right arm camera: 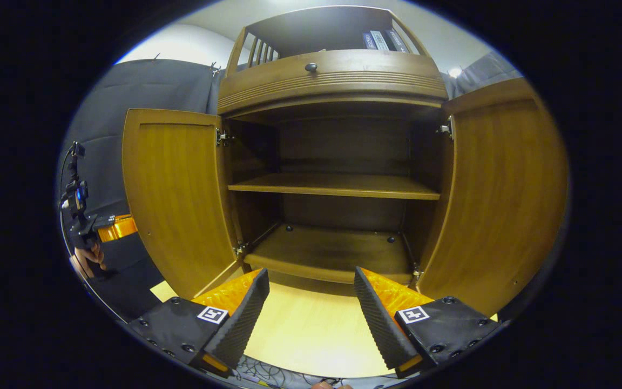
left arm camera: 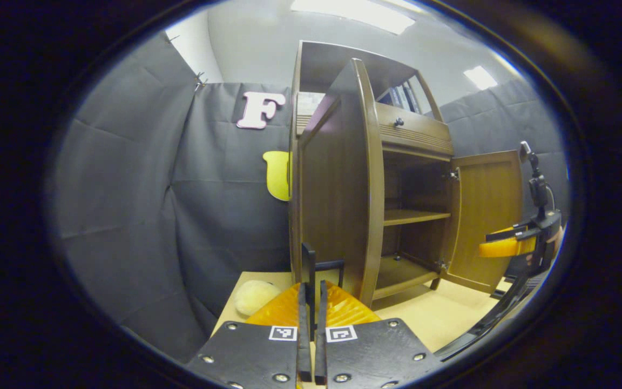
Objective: Open the right door of the double-door shoe cabinet with the right hand, and open the left door with the left hand.
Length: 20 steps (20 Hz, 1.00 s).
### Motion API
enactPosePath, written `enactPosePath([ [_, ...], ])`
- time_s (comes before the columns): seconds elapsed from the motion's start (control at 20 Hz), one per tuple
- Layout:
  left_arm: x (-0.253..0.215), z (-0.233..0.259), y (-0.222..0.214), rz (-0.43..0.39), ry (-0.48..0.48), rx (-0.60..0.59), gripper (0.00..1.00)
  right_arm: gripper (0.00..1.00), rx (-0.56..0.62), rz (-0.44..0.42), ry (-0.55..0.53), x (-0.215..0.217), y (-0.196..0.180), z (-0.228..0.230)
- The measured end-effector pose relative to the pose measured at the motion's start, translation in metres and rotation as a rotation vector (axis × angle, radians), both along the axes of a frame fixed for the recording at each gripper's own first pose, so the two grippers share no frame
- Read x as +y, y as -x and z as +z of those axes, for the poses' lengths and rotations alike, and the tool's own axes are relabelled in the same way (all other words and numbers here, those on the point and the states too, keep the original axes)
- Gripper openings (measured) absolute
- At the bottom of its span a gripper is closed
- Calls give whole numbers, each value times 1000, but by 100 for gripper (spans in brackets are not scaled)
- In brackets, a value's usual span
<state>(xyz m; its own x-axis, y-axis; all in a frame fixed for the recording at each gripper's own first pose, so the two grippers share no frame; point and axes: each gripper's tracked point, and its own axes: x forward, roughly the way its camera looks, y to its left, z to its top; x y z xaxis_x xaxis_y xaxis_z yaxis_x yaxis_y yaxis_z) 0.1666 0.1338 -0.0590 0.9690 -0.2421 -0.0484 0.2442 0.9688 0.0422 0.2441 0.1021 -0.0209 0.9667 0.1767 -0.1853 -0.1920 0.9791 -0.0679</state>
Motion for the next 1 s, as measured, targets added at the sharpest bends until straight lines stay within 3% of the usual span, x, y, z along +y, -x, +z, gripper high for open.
enactPosePath([
  [0.1,21,0,-7,0,-22,2,5,96,-12,-24,34,-9,2,4],
  [0.2,22,3,-6,-43,-21,-2,5,100,-22,-55,69,-20,5,5],
  [0.25,21,5,-7,-56,-23,-8,5,97,-26,-74,78,-26,7,5],
  [0.35,23,3,-8,-53,-44,-8,4,100,-29,-119,82,-36,12,8],
  [0.5,34,3,1,36,-68,10,5,97,-28,-182,77,-51,16,11],
  [0.65,36,20,38,95,-62,-3,5,97,-57,-222,69,-67,15,19],
  [1.0,2,92,85,160,-95,-80,5,97,-97,-163,80,-78,8,31],
])
